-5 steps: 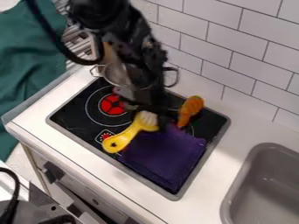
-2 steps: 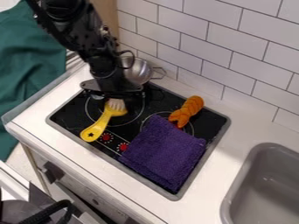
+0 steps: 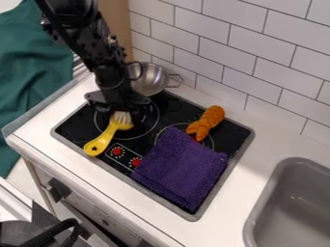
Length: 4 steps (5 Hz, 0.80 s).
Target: Move the yellow brush to the left side of the purple towel
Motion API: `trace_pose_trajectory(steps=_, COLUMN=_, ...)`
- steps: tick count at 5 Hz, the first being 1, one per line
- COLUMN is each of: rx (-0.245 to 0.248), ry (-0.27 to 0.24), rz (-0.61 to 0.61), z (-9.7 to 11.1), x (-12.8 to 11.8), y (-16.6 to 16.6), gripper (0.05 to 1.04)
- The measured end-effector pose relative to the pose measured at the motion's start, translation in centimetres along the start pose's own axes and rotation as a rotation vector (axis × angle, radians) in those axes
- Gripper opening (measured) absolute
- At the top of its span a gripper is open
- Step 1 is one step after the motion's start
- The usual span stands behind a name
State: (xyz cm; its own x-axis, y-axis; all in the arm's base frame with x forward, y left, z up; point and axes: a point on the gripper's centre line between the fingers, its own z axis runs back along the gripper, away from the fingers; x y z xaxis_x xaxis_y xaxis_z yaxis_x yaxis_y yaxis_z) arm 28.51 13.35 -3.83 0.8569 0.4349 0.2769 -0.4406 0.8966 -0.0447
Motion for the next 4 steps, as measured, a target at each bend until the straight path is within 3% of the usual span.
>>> trace_pose_trajectory(steps=1, rx=0.001, ry=-0.011, rz=-0.008, z=-0.5, x=0.8, y=0.0, gripper=0.802)
trace_pose_trajectory(steps=2, rx=-0.003, ry=-0.003, rz=-0.001, z=-0.4, x=0.8, y=0.0, gripper=1.002)
trace_pose_trajectory(steps=3, rx=-0.007, ry=0.013, rz=0.001, z=0.7, x=-0.8, y=-0.1, gripper=1.002)
trace_pose_trajectory(steps=4, rx=-0.021, ry=-0.043, rz=-0.018, z=4.0, x=-0.7, y=-0.5, gripper=1.001)
